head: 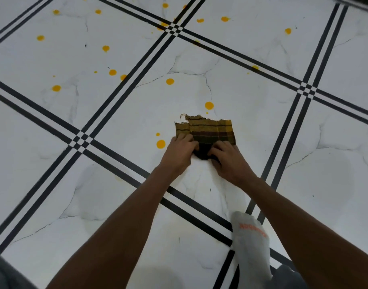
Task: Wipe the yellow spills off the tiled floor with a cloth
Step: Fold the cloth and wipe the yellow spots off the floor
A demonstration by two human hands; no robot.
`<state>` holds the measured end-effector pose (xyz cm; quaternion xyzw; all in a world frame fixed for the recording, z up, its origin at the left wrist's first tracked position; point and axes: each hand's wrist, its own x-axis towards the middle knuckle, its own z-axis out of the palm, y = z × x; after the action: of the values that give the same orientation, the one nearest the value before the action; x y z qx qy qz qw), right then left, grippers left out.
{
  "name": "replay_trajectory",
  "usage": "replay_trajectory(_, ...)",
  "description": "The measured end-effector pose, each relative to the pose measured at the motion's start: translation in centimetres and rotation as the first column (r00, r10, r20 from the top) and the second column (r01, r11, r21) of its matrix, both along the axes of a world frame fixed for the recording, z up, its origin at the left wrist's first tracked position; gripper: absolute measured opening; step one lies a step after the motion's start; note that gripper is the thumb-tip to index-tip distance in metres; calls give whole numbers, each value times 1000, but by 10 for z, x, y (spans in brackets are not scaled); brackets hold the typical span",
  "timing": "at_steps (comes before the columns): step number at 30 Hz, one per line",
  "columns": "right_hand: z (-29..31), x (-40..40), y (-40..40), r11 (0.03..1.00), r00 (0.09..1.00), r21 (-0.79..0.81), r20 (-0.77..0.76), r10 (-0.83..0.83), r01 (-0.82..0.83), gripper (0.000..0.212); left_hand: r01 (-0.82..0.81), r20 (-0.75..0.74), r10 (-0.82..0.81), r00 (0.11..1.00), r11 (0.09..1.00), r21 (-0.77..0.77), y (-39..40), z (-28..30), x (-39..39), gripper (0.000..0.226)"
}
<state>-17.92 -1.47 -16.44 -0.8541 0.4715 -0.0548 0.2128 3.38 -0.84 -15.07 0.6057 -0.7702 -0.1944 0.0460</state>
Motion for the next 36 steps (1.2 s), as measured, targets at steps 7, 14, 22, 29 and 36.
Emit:
replay_trajectory(7,22,1,-12,990,978,91,169,-118,104,27,-107,-111,102,989,993,-41,-24,30,22,41)
replay_trajectory(14,-14,29,-16,998,995,-24,84,-62,65,42,-471,-29,470,882,880,-52,12,-5,78,34)
replay_trajectory(22,-20,23,-4,986,995,-142,38,95,-88,37,-620,-16,627,779,767,-163,38,-42,128,40)
replay_trajectory(29,6,27,21,992,981,-42,149,120,-115,46,-668,-51,669,742,728,-155,41,-48,104,51)
replay_trajectory(36,-37,48,-6,989,999,-145,-30,-22,17,60,-609,-25,617,786,767,-204,37,-61,117,55)
